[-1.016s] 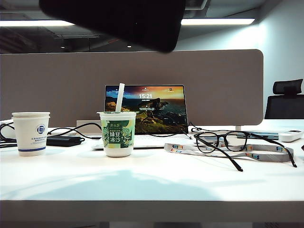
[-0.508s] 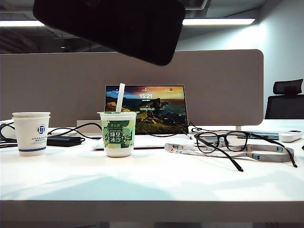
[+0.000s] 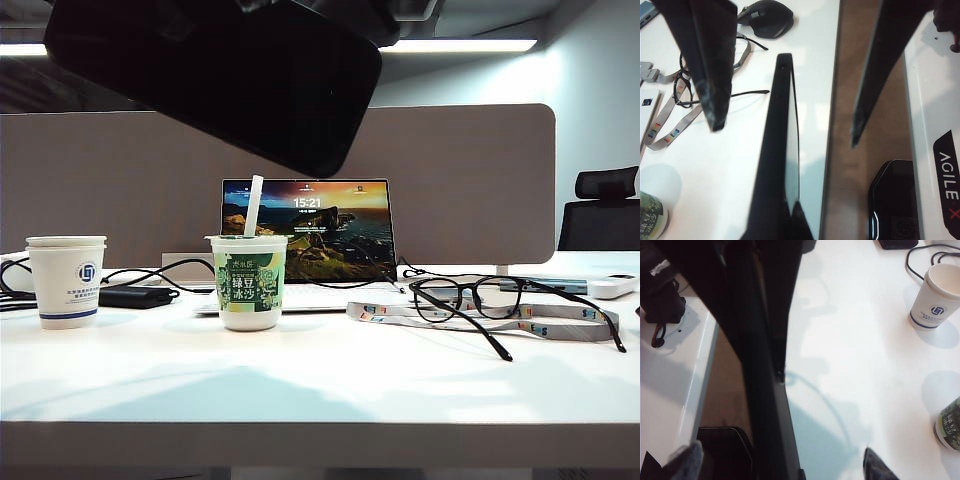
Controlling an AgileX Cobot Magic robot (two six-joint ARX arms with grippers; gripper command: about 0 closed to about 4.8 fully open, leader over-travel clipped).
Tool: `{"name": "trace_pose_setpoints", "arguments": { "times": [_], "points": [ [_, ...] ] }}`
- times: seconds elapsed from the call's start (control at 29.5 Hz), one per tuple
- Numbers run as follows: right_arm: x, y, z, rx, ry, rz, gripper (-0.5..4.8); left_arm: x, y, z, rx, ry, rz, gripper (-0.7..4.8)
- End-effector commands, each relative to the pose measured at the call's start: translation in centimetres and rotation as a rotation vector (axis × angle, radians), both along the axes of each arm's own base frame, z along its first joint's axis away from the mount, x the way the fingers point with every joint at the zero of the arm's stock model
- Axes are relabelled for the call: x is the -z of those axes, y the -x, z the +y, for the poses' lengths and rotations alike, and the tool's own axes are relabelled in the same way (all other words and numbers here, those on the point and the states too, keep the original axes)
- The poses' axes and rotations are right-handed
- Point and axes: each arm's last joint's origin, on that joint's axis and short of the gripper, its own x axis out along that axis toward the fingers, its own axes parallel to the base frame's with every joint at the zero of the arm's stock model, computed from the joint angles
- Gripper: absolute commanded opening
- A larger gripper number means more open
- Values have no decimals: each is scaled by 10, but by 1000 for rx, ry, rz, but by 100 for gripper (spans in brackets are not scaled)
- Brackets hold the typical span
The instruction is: Pick up the black phone, pick up the charger plug, insert the charger plug into the phone's charging port, and finally place the connected phone back on the desk.
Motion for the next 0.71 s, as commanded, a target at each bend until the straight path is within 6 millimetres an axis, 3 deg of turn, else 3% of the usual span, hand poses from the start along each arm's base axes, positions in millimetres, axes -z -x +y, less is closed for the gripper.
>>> {"name": "trace_pose_setpoints", "arguments": {
  "times": [0.03, 0.3, 0.34, 0.44, 0.51, 0.71],
  "points": [
    [1, -1, 2, -8, 1, -4, 414, -5, 0, -1, 16, 24, -32, -6],
    [12, -4, 7, -28, 45, 22, 366, -5, 0, -1, 19, 24, -32, -6],
    [12, -4, 7, -28, 46, 24, 344, -5, 0, -1, 19, 24, -32, -6],
    [14, -4, 9, -31, 51, 28, 186, -5, 0, -2, 19, 24, -32, -6],
    [15, -5, 9, -25, 55, 24, 110, -5, 0, -2, 19, 24, -32, -6],
    [15, -6, 9, 2, 70, 4, 34, -5, 0, -2, 19, 24, -32, -6]
  ]
}}
